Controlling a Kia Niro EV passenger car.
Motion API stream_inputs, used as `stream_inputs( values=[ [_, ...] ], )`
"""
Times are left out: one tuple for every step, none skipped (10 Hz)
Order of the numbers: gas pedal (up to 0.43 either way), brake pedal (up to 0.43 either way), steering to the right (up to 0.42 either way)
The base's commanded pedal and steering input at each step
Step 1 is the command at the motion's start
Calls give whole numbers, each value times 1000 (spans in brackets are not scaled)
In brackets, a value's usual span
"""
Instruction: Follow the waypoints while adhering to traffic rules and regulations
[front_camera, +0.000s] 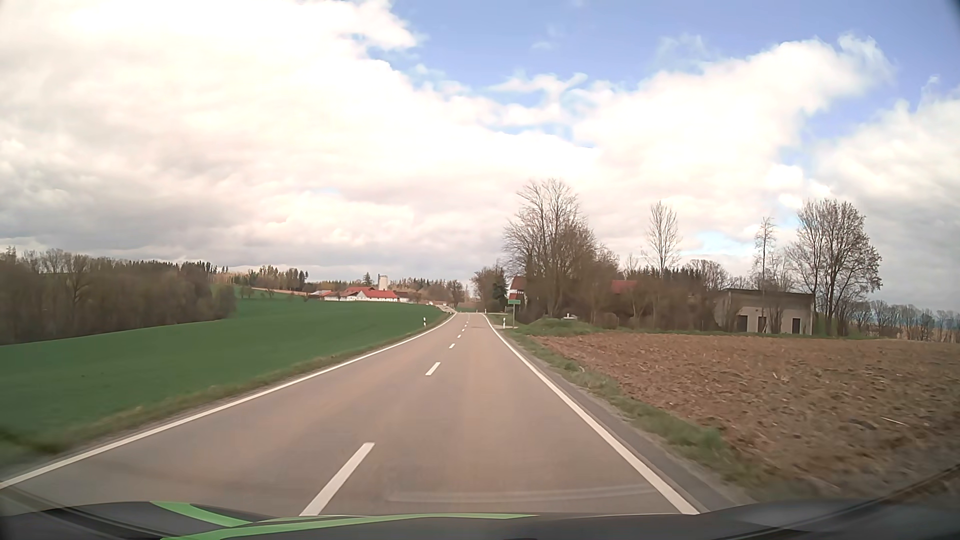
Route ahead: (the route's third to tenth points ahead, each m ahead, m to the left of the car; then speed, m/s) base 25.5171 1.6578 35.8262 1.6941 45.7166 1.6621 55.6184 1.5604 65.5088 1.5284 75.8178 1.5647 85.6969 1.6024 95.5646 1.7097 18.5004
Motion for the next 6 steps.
stream_inputs(
  values=[
    [59, 0, 0],
    [59, 0, 0],
    [59, 0, 0],
    [59, 0, 0],
    [59, 0, 1],
    [59, 0, 1]
  ],
)
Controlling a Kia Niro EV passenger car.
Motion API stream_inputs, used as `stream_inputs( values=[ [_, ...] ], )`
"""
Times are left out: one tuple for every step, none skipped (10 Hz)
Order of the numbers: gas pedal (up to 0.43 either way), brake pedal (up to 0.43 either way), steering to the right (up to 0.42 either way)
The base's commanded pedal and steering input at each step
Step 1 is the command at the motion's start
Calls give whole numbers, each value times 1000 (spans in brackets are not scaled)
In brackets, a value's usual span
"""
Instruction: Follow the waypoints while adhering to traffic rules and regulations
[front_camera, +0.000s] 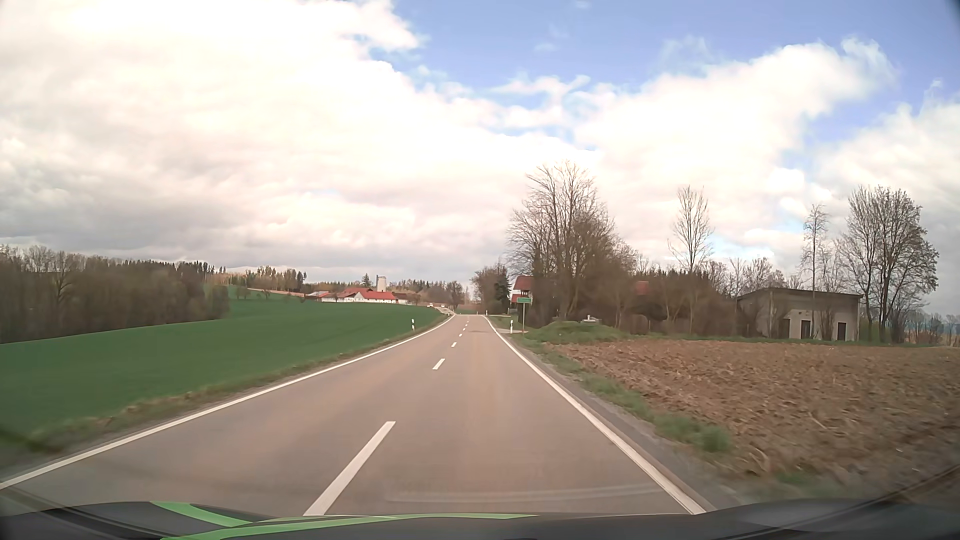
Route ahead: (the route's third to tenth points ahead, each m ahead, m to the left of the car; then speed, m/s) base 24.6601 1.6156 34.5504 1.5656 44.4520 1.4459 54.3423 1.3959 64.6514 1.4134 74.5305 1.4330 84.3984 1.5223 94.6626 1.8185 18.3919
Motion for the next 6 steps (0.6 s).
stream_inputs(
  values=[
    [59, 0, 2],
    [59, 0, 1],
    [59, 0, 1],
    [59, 0, 2],
    [59, 0, 2],
    [59, 0, 1]
  ],
)
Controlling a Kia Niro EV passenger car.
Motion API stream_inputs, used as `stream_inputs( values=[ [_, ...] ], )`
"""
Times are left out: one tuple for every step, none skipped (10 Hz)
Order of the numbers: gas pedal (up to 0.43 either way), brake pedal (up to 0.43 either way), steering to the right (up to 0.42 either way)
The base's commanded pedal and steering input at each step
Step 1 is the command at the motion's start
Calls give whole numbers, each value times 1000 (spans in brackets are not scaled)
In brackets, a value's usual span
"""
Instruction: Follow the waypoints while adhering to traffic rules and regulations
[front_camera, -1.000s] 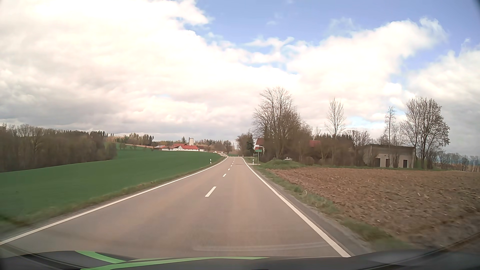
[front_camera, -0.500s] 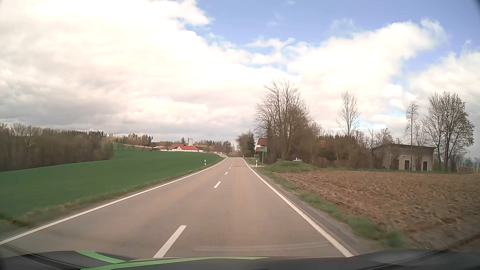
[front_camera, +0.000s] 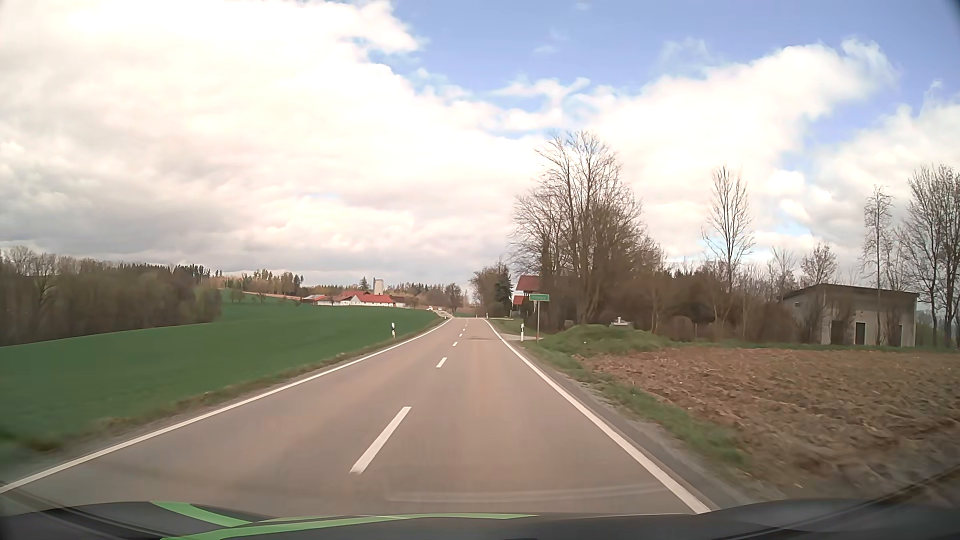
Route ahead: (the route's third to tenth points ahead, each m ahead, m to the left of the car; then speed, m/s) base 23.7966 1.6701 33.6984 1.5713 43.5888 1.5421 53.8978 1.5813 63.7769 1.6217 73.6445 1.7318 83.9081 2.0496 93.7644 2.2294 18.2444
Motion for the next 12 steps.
stream_inputs(
  values=[
    [59, 0, 1],
    [59, 0, 2],
    [59, 0, 1],
    [59, 0, 2],
    [59, 0, 2],
    [59, 0, 2],
    [59, 0, 1],
    [67, 0, 1],
    [67, 0, 1],
    [79, 0, 1],
    [87, 0, 1],
    [87, 0, 1]
  ],
)
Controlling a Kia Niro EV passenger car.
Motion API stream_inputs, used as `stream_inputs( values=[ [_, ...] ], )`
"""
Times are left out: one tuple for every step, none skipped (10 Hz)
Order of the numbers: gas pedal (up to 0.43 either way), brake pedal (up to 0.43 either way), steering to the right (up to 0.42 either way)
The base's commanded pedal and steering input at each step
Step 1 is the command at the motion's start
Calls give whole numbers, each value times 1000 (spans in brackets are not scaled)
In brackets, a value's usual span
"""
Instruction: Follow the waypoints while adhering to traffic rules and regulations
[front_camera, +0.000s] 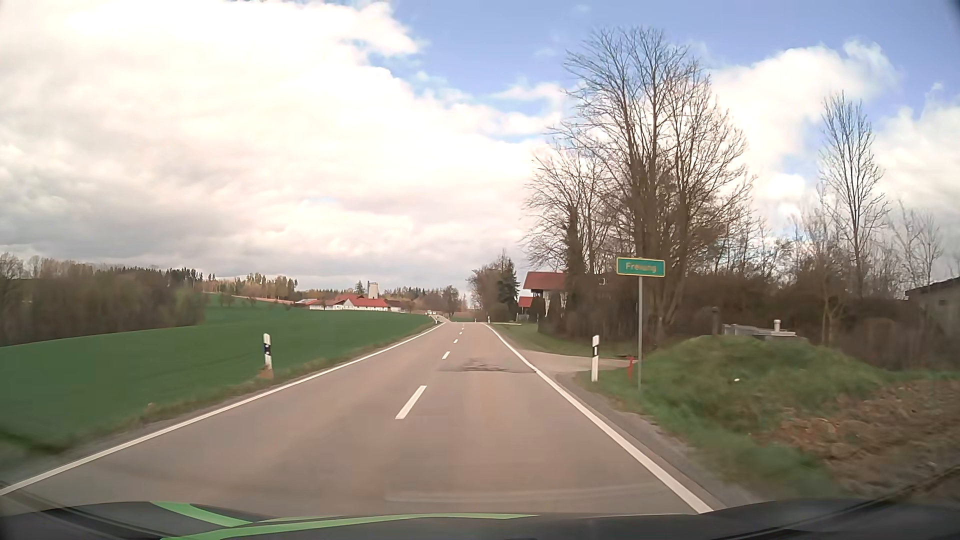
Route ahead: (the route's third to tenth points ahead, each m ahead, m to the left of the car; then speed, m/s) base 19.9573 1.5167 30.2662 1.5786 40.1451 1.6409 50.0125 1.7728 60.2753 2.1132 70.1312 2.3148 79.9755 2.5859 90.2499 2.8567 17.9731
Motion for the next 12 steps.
stream_inputs(
  values=[
    [98, 0, 1],
    [110, 0, 1],
    [118, 0, 1],
    [118, 0, 1],
    [118, 0, 1],
    [130, 0, 1],
    [130, 0, 1],
    [130, 0, 1],
    [130, 0, 1],
    [130, 0, 1],
    [138, 0, 1],
    [150, 0, 2]
  ],
)
